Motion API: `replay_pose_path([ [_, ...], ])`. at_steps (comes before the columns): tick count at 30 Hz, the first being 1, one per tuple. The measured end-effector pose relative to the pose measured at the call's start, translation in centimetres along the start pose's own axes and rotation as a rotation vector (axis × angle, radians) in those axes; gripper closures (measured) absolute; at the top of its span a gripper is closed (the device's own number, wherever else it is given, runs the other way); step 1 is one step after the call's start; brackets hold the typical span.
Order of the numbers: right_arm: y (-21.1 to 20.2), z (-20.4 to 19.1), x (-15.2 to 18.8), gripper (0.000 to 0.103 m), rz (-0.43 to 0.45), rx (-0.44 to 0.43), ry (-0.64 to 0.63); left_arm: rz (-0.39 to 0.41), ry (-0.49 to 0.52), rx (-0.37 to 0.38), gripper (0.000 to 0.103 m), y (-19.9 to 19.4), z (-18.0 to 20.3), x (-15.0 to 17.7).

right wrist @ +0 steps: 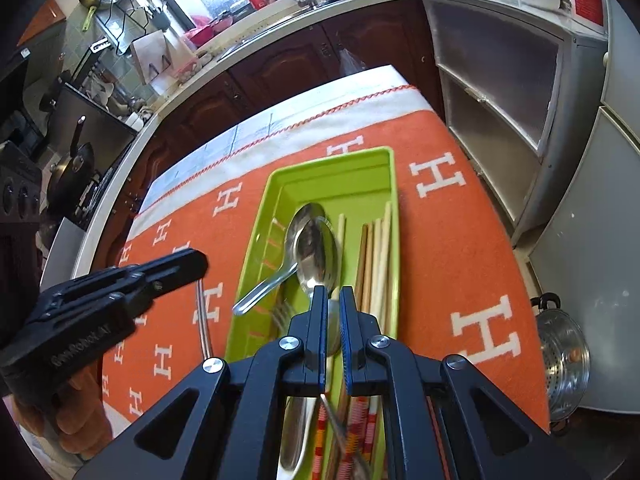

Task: Organize utensils
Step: 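Carry the chopstick and spoon into the green tray and open both tools, then move the right tool over the steel chopsticks and grasp them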

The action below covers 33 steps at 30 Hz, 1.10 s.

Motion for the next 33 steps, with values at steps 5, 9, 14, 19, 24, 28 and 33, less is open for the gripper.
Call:
replay_pose_path([
  [5,-0.3,-1.3,1.5,0.097,-0.016,-0.003,-0.026,0.010,-0.038,-0.017,0.101,-2.2,-1.7,2.4],
  [9,-0.9,-2.7,2.8,0.097,-0.020,-0.003,-0.061,0.019,-0.071,-0.023,0.101,-3.8,-3.1,4.5],
  [14,-1.4,-5.5,4.4,0.097,-0.031,-0.012,-0.120,0.025,-0.110,-0.036,0.101,-5.4,-4.6,7.1],
  [19,-1.7,-8.1,5.8,0.097,-0.046,-0.021,-0.177,0.036,-0.142,-0.049,0.101,-6.4,-5.8,9.1],
  [24,-1.7,-10.6,7.1,0.097,-0.071,-0.026,-0.231,0.035,-0.173,-0.048,0.101,-6.6,-6.8,10.4],
  [28,-1.4,-12.0,7.6,0.097,-0.098,-0.029,-0.260,0.031,-0.190,-0.055,0.101,-6.1,-7.4,11.1],
  [33,-0.1,-13.1,7.4,0.097,-0.137,-0.019,-0.289,0.024,-0.218,-0.063,0.101,-5.3,-8.5,11.8],
])
Point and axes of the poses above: each gripper's, at about its wrist camera, not at the fingertips, and y roughly the way its jaws point, z to its right, x to its underside, the point moved 2 cm from there along y, roughly the way its jaws point, and after that the axes turned 14 degrees about -z, right-handed, at the moved point
